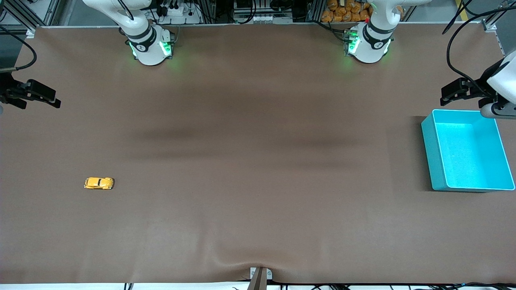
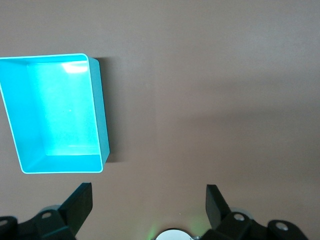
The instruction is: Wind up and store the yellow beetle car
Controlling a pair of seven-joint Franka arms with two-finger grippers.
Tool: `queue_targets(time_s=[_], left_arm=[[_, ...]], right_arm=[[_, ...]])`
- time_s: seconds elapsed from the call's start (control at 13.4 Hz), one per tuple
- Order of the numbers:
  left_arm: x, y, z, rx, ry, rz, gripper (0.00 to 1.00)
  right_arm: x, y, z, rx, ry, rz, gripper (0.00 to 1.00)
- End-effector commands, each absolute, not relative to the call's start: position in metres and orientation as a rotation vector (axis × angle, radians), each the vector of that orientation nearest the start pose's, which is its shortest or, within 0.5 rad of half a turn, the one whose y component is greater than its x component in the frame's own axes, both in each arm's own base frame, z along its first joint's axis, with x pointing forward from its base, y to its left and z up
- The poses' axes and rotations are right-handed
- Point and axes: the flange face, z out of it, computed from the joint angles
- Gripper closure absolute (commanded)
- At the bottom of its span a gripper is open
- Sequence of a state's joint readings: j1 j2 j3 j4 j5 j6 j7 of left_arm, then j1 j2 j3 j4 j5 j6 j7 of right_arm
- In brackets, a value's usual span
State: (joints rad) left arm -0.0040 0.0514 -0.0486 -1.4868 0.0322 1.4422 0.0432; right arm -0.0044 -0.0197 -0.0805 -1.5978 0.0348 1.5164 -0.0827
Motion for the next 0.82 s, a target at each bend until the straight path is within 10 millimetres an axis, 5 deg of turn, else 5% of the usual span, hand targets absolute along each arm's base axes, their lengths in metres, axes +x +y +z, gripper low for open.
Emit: queue_targets(time_s=[0.0,0.75], left_arm=[[0.5531,-0.0245,0.6277,-3.112,0.175,0.177,0.0],[0.5548,-0.0217,0.6273,-3.118,0.167,0.175,0.0]], right_arm=[[0.5379,-0.0396,0.6231,-3.081,0.002,0.081,0.0],[0.5439,-0.0373,0.6152,-3.084,-0.02,0.085,0.0]])
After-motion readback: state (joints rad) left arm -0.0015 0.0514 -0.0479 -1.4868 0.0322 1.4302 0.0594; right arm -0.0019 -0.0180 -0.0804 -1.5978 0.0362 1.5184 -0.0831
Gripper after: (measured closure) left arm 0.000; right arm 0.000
